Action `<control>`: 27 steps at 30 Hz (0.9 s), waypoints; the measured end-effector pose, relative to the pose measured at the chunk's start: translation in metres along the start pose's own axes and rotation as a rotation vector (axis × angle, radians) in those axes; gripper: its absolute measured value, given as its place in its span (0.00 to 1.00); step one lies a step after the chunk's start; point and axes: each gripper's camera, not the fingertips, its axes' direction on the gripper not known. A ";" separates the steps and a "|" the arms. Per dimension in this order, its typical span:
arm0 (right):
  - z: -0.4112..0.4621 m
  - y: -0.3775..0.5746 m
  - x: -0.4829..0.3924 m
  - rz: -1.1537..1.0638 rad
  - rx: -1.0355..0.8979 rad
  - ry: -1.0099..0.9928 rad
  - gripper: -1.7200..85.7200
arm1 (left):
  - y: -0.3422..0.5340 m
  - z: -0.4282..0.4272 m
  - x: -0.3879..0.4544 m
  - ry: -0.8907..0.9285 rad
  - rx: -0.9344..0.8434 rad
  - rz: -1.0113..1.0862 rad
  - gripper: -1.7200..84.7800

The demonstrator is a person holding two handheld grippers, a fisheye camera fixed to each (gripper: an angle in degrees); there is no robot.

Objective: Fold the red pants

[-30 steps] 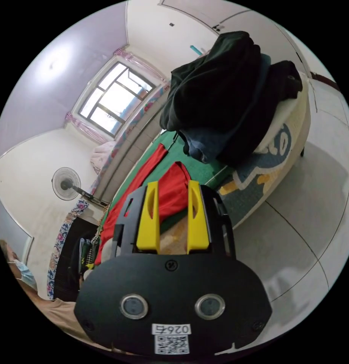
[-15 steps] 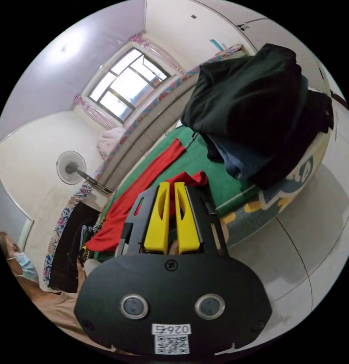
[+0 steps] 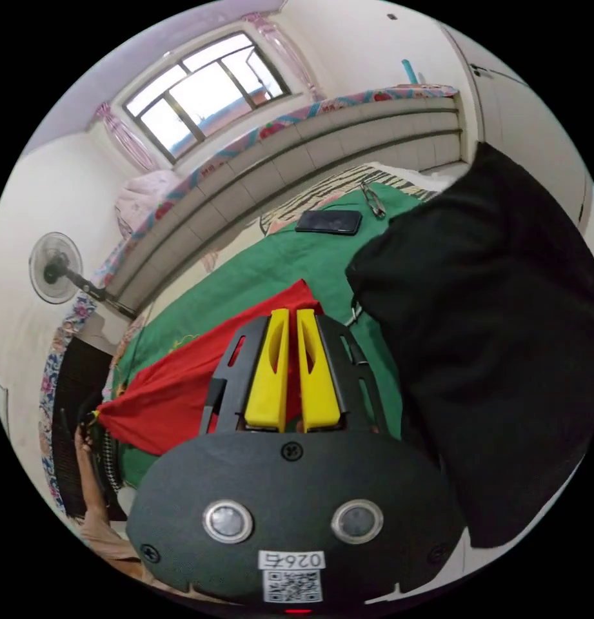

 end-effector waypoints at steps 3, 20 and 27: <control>0.063 -0.052 -0.035 -0.031 -0.072 0.067 0.01 | -0.058 0.046 -0.008 -0.072 -0.085 -0.044 0.03; 0.196 -0.068 -0.110 -0.137 -0.144 0.133 0.11 | -0.099 0.187 0.097 -0.340 0.130 0.250 0.02; 0.246 -0.060 -0.125 -0.182 -0.248 0.213 0.02 | -0.079 0.358 0.224 -0.613 -0.099 0.661 0.01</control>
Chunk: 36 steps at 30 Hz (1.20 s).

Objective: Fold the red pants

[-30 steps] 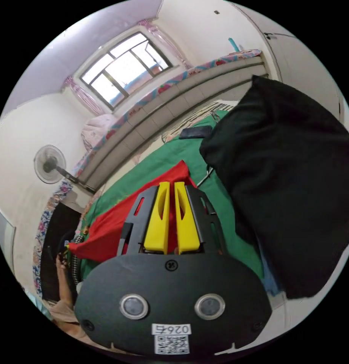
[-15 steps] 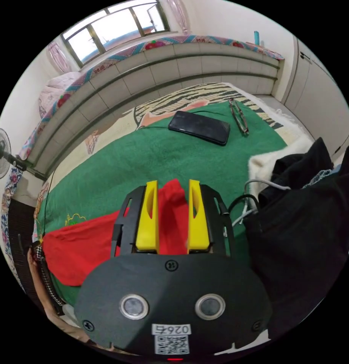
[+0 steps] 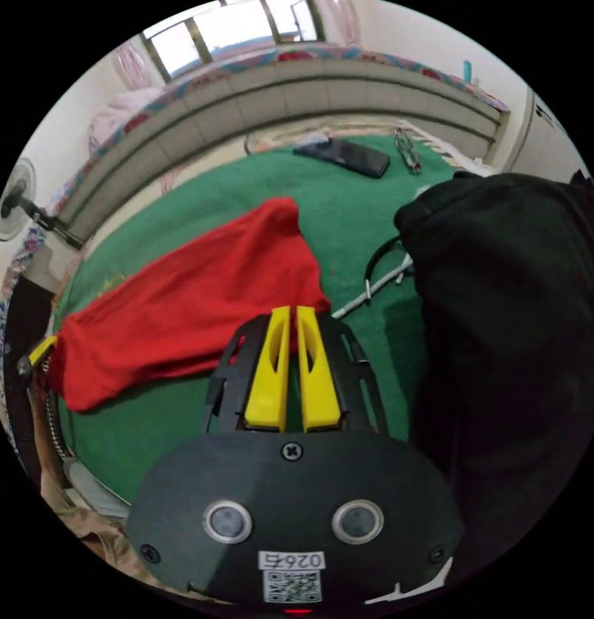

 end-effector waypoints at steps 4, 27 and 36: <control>-0.008 0.008 0.001 0.023 0.045 0.026 0.02 | -0.004 0.027 -0.002 -0.081 -0.093 -0.063 0.01; 0.056 -0.050 -0.214 -0.495 0.075 0.012 0.01 | 0.040 0.062 0.011 0.101 0.175 -0.433 0.01; 0.057 -0.006 -0.102 -0.337 0.068 0.124 0.01 | -0.072 0.199 0.115 0.061 -0.009 -0.123 0.01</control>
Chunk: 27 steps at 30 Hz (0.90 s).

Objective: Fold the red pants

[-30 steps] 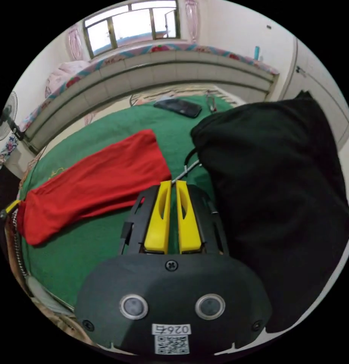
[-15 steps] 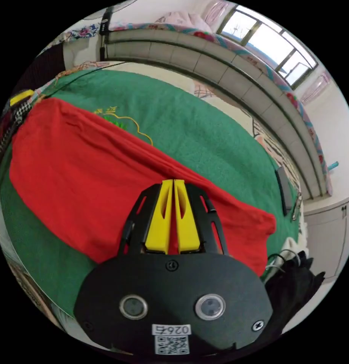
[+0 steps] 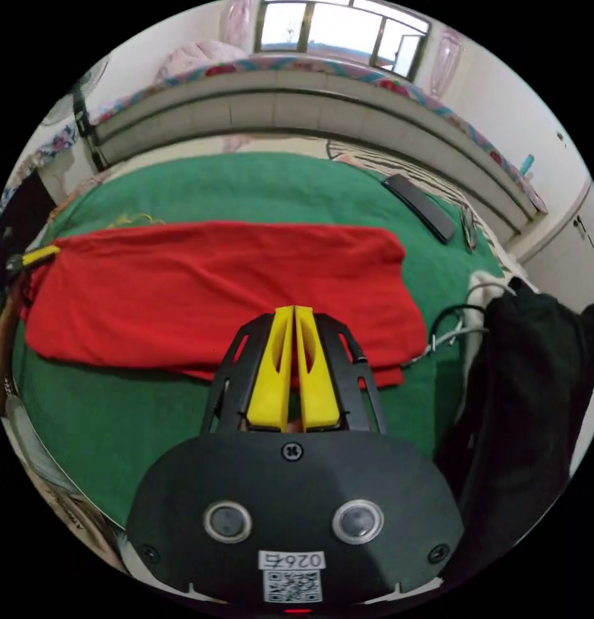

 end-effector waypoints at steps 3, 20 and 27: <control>-0.022 0.034 0.047 0.140 0.076 -0.048 0.01 | -0.012 -0.014 -0.005 -0.014 0.054 -0.173 0.01; -0.021 0.183 0.223 0.593 0.286 -0.424 0.06 | -0.180 0.061 0.261 0.154 0.220 0.291 0.02; 0.000 0.223 0.266 0.697 0.284 -0.635 0.12 | -0.272 0.101 0.308 0.623 0.278 0.319 0.12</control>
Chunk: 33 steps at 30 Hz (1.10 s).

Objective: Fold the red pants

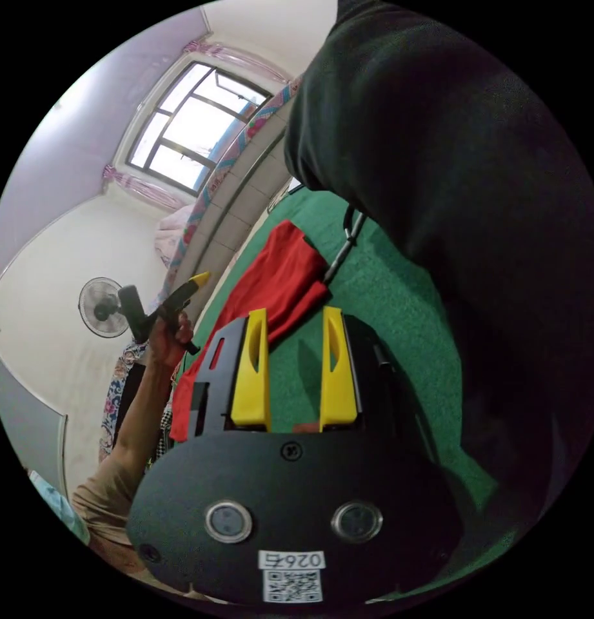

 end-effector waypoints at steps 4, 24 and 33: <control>0.001 -0.005 0.005 -0.014 -0.009 -0.010 0.12 | -0.034 0.081 -0.016 0.165 -0.166 -0.033 0.19; -0.035 0.033 -0.026 -0.144 0.158 -0.165 0.00 | -0.103 0.098 -0.006 0.265 -0.379 0.371 0.02; -0.034 0.108 -0.192 -0.615 0.206 -0.256 0.00 | -0.048 -0.037 -0.043 0.306 -0.194 0.447 0.02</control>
